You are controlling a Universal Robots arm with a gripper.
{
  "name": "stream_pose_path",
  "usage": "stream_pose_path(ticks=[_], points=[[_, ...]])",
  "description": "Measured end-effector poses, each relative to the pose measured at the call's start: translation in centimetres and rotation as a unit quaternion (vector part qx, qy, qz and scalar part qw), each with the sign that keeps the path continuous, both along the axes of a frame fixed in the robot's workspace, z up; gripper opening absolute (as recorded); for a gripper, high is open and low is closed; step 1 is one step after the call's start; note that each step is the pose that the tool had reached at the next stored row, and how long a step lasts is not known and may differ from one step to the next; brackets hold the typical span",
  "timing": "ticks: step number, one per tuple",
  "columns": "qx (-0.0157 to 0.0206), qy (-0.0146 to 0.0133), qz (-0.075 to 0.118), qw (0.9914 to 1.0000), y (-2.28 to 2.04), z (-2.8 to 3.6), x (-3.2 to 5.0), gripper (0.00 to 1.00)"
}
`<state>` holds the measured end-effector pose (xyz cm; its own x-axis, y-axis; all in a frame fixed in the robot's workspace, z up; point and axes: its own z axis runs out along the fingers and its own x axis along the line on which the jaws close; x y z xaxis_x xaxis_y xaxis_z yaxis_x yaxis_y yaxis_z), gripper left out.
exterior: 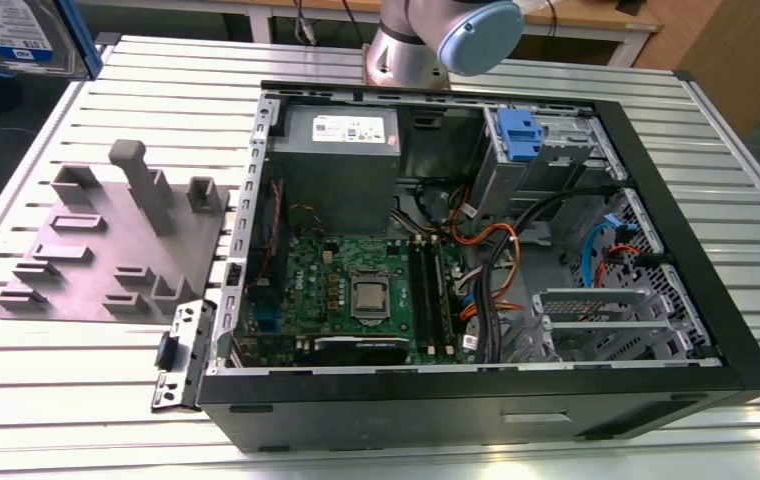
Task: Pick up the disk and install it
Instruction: 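Pick up the disk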
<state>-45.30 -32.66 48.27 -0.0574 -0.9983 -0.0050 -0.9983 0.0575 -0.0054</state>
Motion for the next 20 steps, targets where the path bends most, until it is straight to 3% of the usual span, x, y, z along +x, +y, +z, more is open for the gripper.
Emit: stream_pose_path(ticks=[12, 20], points=[[0.0001, -0.0001, 0.0, 1.0, -0.01, -0.01, 0.48, 0.36], [0.0, 0.0, 0.0, 1.0, -0.27, 0.0, 0.65, 0.36]])
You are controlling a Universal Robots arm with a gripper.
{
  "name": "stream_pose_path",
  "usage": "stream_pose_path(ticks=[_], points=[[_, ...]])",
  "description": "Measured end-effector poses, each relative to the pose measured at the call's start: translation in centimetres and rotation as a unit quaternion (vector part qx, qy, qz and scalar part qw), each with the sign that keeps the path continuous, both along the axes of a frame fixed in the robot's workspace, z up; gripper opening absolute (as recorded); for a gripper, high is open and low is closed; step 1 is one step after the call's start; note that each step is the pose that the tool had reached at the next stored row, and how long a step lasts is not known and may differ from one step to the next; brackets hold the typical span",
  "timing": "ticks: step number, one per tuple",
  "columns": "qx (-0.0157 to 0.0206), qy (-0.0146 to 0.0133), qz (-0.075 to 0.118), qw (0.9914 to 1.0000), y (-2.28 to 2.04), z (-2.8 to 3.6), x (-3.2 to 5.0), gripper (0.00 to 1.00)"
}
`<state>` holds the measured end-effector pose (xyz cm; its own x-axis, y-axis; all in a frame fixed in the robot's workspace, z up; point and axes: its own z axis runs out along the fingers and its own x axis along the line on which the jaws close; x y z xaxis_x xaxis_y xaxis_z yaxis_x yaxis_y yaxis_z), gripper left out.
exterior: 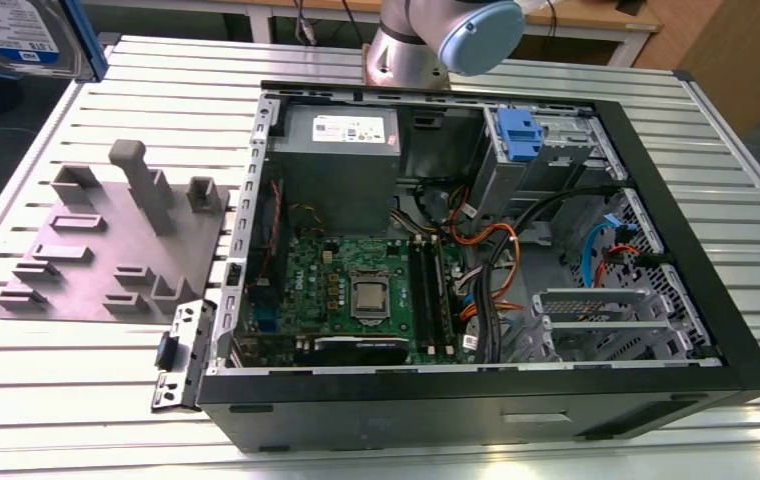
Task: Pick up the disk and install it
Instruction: 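Pick up the disk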
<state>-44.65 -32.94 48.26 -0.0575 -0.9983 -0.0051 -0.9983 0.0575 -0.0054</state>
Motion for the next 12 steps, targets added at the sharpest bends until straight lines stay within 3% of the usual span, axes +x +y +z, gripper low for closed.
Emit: stream_pose_path(ticks=[12], points=[[0.0, 0.0, 0.0, 1.0, 0.0, 0.0, 0.09, 0.36]])
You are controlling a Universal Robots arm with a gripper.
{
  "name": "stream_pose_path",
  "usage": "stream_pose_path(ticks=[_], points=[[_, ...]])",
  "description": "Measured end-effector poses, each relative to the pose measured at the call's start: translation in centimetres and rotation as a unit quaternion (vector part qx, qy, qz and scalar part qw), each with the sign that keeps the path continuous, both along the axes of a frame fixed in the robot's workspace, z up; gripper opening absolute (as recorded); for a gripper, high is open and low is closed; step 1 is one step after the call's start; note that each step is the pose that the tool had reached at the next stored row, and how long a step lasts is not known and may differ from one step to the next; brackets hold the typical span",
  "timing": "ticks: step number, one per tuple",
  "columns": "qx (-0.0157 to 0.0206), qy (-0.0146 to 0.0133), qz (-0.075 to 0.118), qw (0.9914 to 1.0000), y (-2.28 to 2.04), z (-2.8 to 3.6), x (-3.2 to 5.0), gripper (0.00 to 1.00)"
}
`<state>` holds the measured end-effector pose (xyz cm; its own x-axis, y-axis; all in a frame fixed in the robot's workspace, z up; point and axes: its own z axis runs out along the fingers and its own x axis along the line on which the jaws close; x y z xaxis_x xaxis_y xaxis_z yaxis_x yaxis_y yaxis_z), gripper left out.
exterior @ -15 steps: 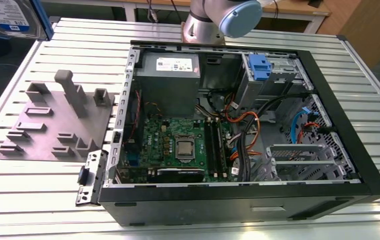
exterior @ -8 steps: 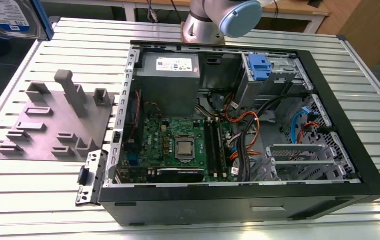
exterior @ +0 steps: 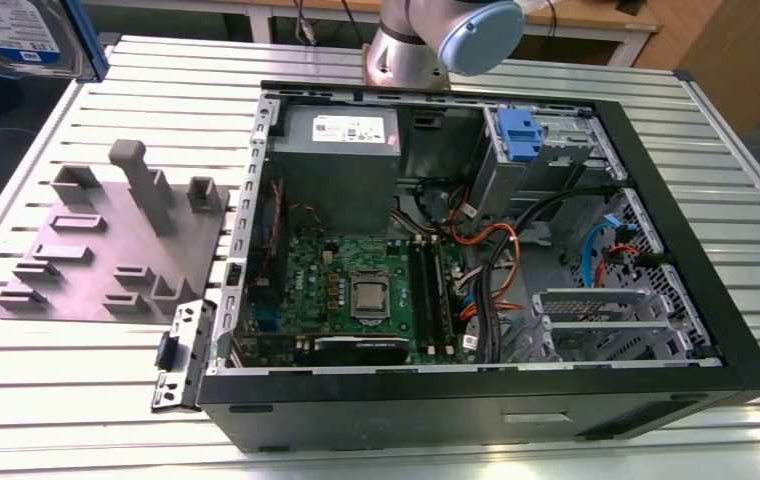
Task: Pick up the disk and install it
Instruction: 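Pick up the disk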
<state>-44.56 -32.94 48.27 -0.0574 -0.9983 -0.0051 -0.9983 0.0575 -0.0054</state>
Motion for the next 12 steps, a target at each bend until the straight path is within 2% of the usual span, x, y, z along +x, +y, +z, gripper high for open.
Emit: stream_pose_path(ticks=[12], points=[[0.0, 0.0, 0.0, 1.0, 0.0, 0.0, 0.68, 0.36]])
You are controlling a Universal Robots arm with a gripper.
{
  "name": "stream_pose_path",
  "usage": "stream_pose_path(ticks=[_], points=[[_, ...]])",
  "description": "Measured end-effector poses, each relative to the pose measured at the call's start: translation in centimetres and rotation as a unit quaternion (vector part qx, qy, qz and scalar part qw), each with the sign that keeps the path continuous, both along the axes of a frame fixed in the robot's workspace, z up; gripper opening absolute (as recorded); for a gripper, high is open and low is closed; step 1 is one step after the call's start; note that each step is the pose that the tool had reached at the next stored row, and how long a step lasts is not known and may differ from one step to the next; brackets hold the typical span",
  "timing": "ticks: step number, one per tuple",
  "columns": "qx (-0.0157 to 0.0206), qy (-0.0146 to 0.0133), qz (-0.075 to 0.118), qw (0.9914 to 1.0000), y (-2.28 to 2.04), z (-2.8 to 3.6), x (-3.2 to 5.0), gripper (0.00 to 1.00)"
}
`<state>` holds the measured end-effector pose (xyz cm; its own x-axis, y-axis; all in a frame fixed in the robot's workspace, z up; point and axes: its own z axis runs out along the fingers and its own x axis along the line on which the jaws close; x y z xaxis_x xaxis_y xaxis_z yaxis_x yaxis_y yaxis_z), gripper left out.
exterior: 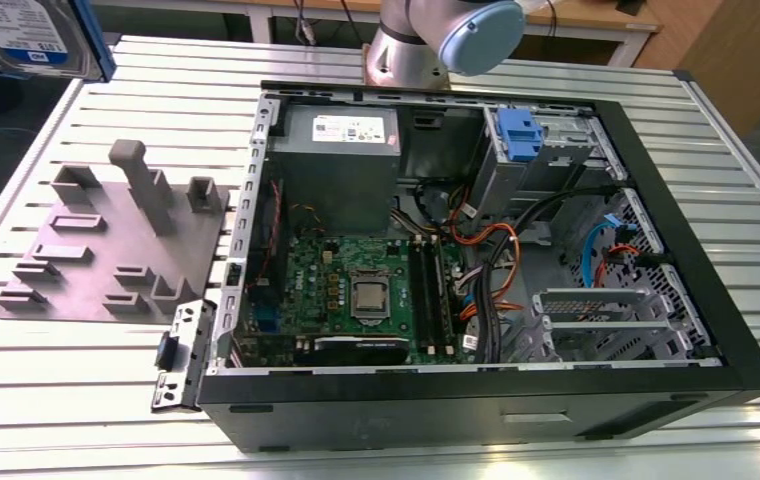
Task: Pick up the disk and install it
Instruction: 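Pick up the disk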
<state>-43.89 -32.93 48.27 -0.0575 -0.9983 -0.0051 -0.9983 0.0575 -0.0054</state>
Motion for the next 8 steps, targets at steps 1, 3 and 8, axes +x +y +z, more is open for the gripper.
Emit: stream_pose_path(ticks=[1, 3, 8], points=[[0.0, 0.0, 0.0, 1.0, 0.0, 0.0, 0.0, 0.36], [0.0, 0.0, 0.0, 1.0, 0.0, 0.01, 0.0, 0.36], [-0.0006, 0.0, 0.0, 1.0, -0.01, 0.77, 0.01, 0.36]])
